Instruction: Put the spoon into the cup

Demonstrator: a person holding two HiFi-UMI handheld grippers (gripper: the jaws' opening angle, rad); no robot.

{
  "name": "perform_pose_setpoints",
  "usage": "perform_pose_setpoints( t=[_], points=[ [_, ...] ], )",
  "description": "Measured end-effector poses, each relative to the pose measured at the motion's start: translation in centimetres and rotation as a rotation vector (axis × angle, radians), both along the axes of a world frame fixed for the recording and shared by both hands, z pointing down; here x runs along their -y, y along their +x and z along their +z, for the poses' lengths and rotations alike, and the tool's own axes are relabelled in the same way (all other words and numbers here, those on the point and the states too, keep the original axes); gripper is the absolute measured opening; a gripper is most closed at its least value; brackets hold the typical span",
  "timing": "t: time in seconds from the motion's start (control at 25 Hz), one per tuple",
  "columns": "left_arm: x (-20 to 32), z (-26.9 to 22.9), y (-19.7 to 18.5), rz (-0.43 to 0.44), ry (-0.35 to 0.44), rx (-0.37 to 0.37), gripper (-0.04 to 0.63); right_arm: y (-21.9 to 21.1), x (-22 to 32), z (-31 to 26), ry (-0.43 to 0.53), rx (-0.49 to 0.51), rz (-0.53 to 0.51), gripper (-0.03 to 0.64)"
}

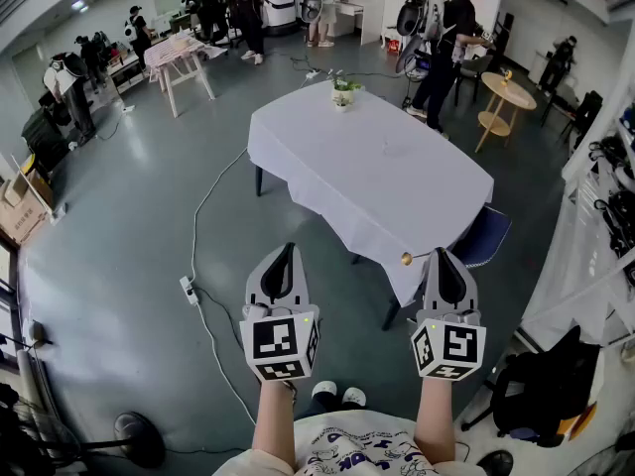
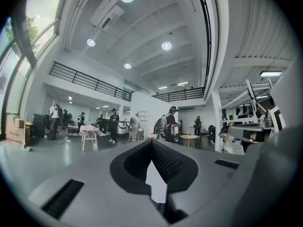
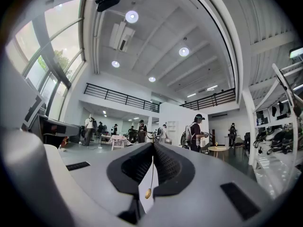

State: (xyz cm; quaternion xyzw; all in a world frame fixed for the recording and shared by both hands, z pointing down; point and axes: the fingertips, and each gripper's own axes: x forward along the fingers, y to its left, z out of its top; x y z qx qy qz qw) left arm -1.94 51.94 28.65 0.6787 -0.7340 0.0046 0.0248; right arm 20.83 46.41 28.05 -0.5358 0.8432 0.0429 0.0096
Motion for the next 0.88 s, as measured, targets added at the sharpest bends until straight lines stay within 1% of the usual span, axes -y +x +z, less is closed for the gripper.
perform_pose_setpoints(
  t=[0.32,0.68,0.88],
  points=[
    [0.8,0.8,-0.6,0.005,-0.002,-0.003,0.012,-0.4,1.0,1.1,-0.014,-0.004,0.010,0.018],
    [2.1,1.4,-3.2,0.030,-0.013,-0.005,0.012,-2.6,1.8,1.5,-0.017,0.021,0.044,0.018],
    [2.7,2.4,-4.4,0.042,-0.031,-0.010,0.012,-3.8,2.0,2.3,-0.034,0.016,0.055,0.018]
  ],
)
